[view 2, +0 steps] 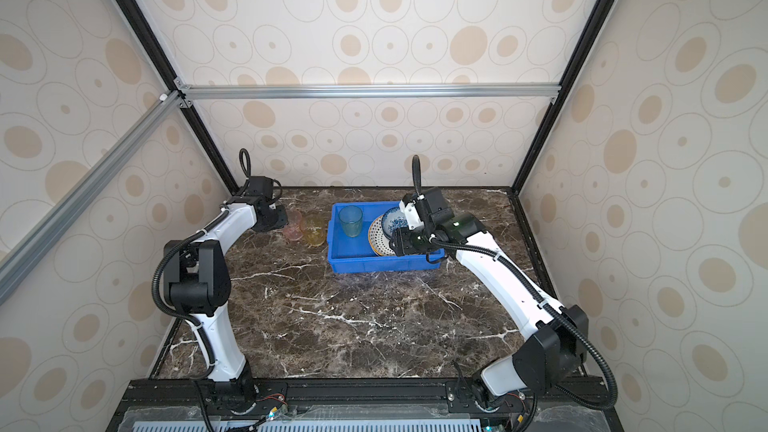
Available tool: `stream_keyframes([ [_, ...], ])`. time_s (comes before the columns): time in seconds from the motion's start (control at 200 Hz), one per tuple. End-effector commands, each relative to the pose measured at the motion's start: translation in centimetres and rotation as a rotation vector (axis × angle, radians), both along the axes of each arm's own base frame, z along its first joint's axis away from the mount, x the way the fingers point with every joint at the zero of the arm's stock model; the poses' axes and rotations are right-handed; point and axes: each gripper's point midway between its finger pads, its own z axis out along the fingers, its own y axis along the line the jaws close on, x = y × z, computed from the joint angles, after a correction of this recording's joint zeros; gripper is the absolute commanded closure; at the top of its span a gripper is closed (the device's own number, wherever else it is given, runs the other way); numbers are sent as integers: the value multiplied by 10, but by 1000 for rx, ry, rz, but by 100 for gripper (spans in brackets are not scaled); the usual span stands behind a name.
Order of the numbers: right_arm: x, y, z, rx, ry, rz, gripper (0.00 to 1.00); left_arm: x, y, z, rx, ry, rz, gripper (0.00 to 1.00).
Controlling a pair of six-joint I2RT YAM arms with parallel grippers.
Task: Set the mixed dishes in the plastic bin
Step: 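Move the left gripper back over the pink cup beside the bin, then lower the left gripper into the pink cup and close on its rim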
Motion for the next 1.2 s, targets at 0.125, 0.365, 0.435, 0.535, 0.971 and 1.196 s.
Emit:
stream_keyframes([
  [0.125,-1,2,5,-14,-13,8,38,11,3,10,6,-23,-4,78],
  [0.365,-1,2,4,-15,-11,9,38,9,3,-1,0,-1,2,79],
  [0.435,-1,2,2,-17,-8,9,38,8,4,-2,1,1,4,80],
  [0.535,-2,1,1,-20,-6,7,38,8,3,-3,-1,3,4,83],
  [0.971,-7,-1,2,-14,-15,6,38,-2,1,-7,-12,36,-4,89],
  [1.196,-10,-4,3,-14,-23,5,38,-8,4,2,3,32,3,92],
])
